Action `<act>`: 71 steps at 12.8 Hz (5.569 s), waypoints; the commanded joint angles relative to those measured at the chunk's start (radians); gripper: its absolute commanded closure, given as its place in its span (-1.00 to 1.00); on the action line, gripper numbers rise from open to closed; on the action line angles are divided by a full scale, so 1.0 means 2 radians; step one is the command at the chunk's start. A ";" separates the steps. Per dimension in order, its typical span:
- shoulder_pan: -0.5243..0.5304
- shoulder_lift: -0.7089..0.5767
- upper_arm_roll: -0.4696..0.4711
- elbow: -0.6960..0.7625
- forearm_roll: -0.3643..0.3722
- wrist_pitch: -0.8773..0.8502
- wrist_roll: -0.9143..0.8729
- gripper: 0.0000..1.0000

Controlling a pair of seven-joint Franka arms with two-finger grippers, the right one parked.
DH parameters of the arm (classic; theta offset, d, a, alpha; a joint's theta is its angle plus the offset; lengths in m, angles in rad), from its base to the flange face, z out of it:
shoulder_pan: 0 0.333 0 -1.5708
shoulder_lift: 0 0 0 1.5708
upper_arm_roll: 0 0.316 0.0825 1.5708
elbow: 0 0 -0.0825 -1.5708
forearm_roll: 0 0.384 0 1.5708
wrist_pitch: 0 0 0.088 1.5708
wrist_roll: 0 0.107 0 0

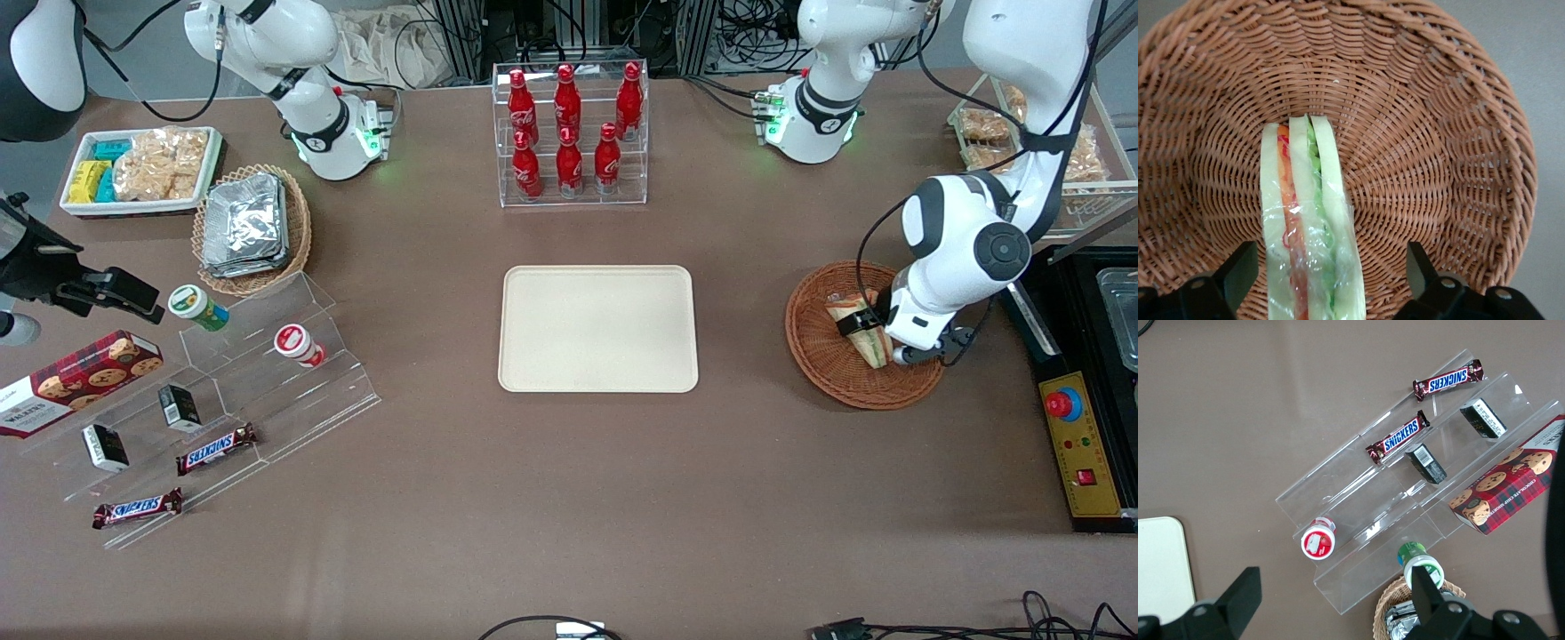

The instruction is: Place sandwich from basket to tray

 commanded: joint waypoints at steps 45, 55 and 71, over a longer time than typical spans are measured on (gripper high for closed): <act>-0.046 0.038 -0.288 0.019 0.041 0.123 -0.224 0.46; -0.041 0.040 -0.284 0.009 0.070 0.136 -0.235 -1.00; 0.037 0.007 -0.282 0.437 0.071 -0.422 -0.127 -1.00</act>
